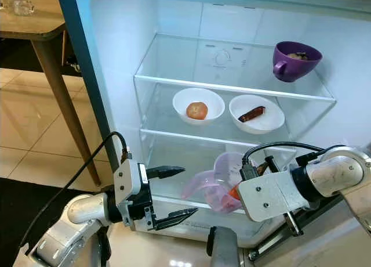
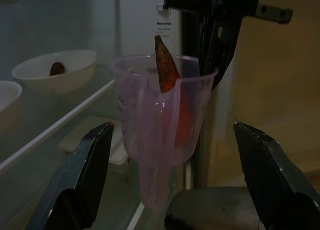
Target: Restocking fridge
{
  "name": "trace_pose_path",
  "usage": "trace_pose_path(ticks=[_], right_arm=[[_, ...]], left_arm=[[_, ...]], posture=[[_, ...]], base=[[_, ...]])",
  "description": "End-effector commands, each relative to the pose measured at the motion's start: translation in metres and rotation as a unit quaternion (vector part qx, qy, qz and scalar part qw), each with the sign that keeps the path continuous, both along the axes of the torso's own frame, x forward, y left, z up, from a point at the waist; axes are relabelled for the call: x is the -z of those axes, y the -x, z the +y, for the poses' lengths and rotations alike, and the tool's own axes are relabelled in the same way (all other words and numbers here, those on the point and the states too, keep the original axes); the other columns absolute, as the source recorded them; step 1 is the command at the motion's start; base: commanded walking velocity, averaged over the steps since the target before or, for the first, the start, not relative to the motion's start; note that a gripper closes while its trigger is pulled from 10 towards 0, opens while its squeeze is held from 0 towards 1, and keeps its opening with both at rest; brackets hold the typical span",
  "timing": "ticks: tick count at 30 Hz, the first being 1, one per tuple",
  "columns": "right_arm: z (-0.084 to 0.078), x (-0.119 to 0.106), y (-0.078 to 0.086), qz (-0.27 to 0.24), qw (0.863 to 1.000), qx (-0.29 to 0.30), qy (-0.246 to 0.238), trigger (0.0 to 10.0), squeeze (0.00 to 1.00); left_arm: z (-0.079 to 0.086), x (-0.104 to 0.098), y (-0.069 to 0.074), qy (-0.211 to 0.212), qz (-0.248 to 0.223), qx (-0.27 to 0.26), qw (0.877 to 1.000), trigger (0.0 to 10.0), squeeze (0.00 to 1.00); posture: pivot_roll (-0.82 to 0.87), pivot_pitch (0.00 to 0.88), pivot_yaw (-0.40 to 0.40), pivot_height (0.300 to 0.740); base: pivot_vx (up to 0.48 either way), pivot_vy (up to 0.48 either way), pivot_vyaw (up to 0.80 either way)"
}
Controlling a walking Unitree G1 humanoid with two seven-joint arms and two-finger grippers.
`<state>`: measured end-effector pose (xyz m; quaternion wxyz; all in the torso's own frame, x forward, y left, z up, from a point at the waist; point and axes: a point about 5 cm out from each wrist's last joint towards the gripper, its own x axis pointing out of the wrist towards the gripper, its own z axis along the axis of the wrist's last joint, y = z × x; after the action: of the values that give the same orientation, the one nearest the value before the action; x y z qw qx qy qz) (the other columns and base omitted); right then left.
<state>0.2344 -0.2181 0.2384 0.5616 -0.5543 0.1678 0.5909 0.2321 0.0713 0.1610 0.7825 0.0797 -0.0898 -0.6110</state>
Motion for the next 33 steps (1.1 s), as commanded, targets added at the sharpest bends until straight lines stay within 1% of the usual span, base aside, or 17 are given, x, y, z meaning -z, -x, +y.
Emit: trace_pose_path(ticks=[1, 5, 10, 11, 14, 17, 19, 20, 23, 24, 25, 28, 30, 31, 33], right_arm=[[0.002, 0.000, 0.001, 0.003, 1.000, -0.011, -0.001, 0.0, 0.00], [0.006, -0.002, 0.002, 0.005, 1.000, -0.025, 0.000, 0.0, 0.00], [0.007, -0.003, 0.002, 0.004, 1.000, -0.028, 0.000, 0.0, 0.00], [0.007, -0.004, 0.002, 0.003, 1.000, -0.030, 0.001, 0.0, 0.00], [0.012, -0.005, 0.004, 0.007, 0.999, -0.044, -0.004, 0.0, 0.00], [0.017, -0.006, 0.006, 0.011, 0.998, -0.058, -0.011, 0.0, 0.00], [0.020, -0.006, 0.007, 0.012, 0.998, -0.063, -0.015, 0.0, 0.00], [0.021, -0.007, 0.008, 0.012, 0.998, -0.067, -0.017, 0.0, 0.00], [0.023, -0.008, 0.009, 0.014, 0.997, -0.072, -0.020, 0.0, 0.00], [0.024, -0.008, 0.009, 0.015, 0.997, -0.074, -0.021, 0.0, 0.00], [0.024, -0.006, 0.010, 0.019, 0.997, -0.077, -0.018, 0.0, 0.00], [0.024, -0.005, 0.010, 0.022, 0.997, -0.078, -0.016, 0.0, 0.00], [0.019, 0.003, 0.011, 0.034, 0.996, -0.077, 0.011, 0.0, 0.00], [0.019, 0.003, 0.011, 0.034, 0.996, -0.077, 0.011, 0.0, 0.00], [0.014, 0.012, 0.012, 0.045, 0.995, -0.077, 0.038, 0.0, 0.00]], left_arm=[[0.002, 0.003, 0.003, -0.017, 0.001, 0.006, 1.000, 10.0, 0.00], [0.004, 0.005, 0.002, -0.023, 0.004, 0.004, 1.000, 10.0, 0.00], [0.003, 0.006, 0.002, -0.024, 0.005, 0.004, 1.000, 10.0, 0.00], [0.003, 0.007, 0.002, -0.026, 0.006, 0.003, 1.000, 9.5, 0.00], [0.004, 0.011, 0.002, -0.031, 0.011, -0.002, 0.999, 9.4, 0.00], [0.005, 0.013, 0.001, -0.033, 0.014, -0.005, 0.999, 9.8, 0.00], [0.005, 0.014, 0.001, -0.034, 0.015, -0.005, 0.999, 9.8, 0.00], [0.005, 0.014, 0.001, -0.035, 0.016, -0.006, 0.999, 9.6, 0.00], [0.004, 0.015, 0.001, -0.034, 0.018, -0.006, 0.999, 9.8, 0.00], [0.004, 0.015, 0.001, -0.032, 0.019, -0.005, 0.999, 10.0, 0.00], [0.004, 0.013, 0.002, -0.024, 0.027, -0.003, 0.999, 10.0, 0.00], [0.005, 0.012, 0.002, -0.018, 0.032, -0.001, 0.999, 10.0, 0.00], [0.011, 0.004, 0.004, -0.003, 0.056, 0.021, 0.998, 10.0, 0.00], [0.011, 0.004, 0.004, -0.003, 0.056, 0.021, 0.998, 10.0, 0.00], [0.021, -0.004, 0.008, -0.003, 0.074, 0.050, 0.996, 10.0, 0.00]], posture=[[-0.03, 0.089, -0.003, 0.369], [-0.03, 0.090, -0.004, 0.369], [-0.03, 0.090, -0.004, 0.369], [-0.03, 0.090, -0.006, 0.369], [-0.03, 0.090, -0.006, 0.369], [-0.03, 0.090, -0.006, 0.369], [-0.03, 0.091, -0.006, 0.369], [-0.03, 0.091, -0.006, 0.369], [-0.03, 0.091, -0.005, 0.369], [-0.03, 0.091, -0.005, 0.369], [-0.03, 0.091, -0.005, 0.369], [-0.03, 0.091, -0.005, 0.369], [-0.03, 0.092, -0.007, 0.369], [-0.03, 0.092, -0.007, 0.369], [-0.03, 0.092, -0.007, 0.369]], base=[[0.000, 0.000, 0.00], [0.000, 0.000, 0.00], [0.000, 0.000, 0.00], [0.000, 0.000, 0.00], [0.000, 0.000, 0.00], [0.000, 0.000, 0.00], [0.000, 0.000, 0.00], [0.000, 0.000, 0.00], [0.000, 0.000, 0.00], [0.000, 0.000, 0.00], [0.000, 0.000, 0.00], [0.000, 0.000, 0.00], [0.000, 0.000, 0.00], [0.000, 0.000, 0.00], [0.000, 0.000, 0.00]])
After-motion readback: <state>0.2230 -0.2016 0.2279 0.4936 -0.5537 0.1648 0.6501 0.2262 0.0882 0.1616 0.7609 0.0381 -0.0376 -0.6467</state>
